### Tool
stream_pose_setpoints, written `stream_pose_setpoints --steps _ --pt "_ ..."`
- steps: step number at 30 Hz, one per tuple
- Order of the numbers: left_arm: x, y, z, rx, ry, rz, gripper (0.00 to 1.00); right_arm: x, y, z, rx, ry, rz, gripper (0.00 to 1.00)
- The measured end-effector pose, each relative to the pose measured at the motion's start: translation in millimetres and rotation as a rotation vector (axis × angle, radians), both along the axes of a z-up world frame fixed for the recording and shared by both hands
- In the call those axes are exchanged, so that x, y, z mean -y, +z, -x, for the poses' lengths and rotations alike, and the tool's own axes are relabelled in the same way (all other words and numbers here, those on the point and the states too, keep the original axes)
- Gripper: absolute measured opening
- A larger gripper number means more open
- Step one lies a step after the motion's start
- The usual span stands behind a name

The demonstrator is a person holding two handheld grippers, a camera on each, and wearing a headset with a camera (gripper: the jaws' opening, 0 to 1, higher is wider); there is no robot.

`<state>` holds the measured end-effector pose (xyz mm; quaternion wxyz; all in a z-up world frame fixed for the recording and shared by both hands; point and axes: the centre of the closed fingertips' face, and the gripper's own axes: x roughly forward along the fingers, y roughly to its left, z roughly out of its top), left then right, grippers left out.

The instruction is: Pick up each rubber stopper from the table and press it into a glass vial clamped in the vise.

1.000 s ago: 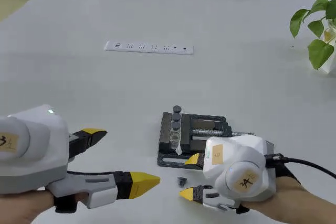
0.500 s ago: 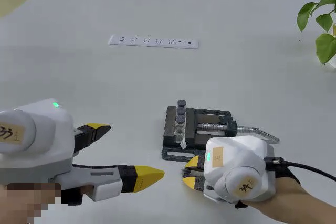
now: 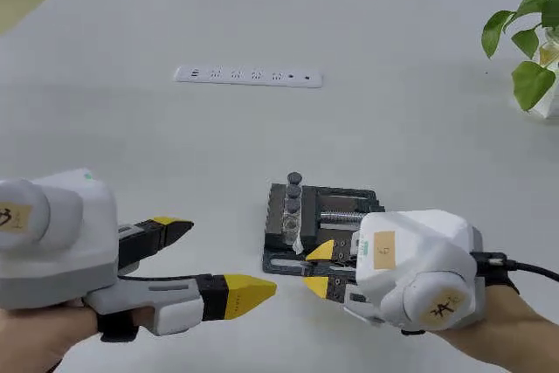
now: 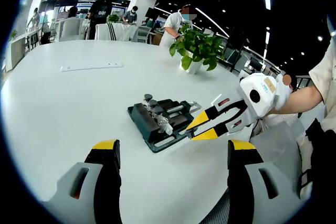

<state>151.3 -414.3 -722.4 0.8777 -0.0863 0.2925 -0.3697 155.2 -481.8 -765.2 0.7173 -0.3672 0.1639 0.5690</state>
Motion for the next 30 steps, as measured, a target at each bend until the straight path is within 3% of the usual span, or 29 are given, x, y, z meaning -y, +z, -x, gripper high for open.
stream_pose_setpoints --steps 4,8,11,15,18,20,23,25,30 --pt "10.4 11.8 -6.6 0.009 -0.014 0.047 0.79 5.4 27.8 -2.3 0.078 0.020 -0.007 0.05" --pt "30.0 33.7 -9.4 -0.016 -0.068 0.159 0.71 7.8 62.4 -4.2 0.163 0.035 -0.034 0.05" --pt "41.1 46.0 -12.8 -0.024 -0.113 0.194 0.58 8.0 86.8 -5.8 0.234 0.049 -0.051 0.05" --pt "56.5 65.4 -20.9 -0.039 -0.139 0.271 0.52 9.2 111.9 -5.6 0.303 0.069 -0.056 0.05" --pt "65.3 77.2 -22.8 -0.054 -0.170 0.329 0.43 10.8 122.7 -6.3 0.338 0.076 -0.051 0.05" --pt "71.3 81.8 -23.9 -0.059 -0.181 0.338 0.38 12.3 127.9 -8.2 0.371 0.075 -0.041 0.05" --pt "80.0 86.7 -21.5 -0.068 -0.209 0.356 0.35 13.2 132.6 -9.4 0.388 0.072 -0.046 0.05" --pt "84.5 89.8 -20.5 -0.091 -0.214 0.387 0.31 13.2 134.6 -8.8 0.396 0.076 -0.047 0.05" --pt "90.0 95.9 -19.5 -0.102 -0.219 0.422 0.19 13.6 139.5 -8.9 0.426 0.086 -0.043 0.05"
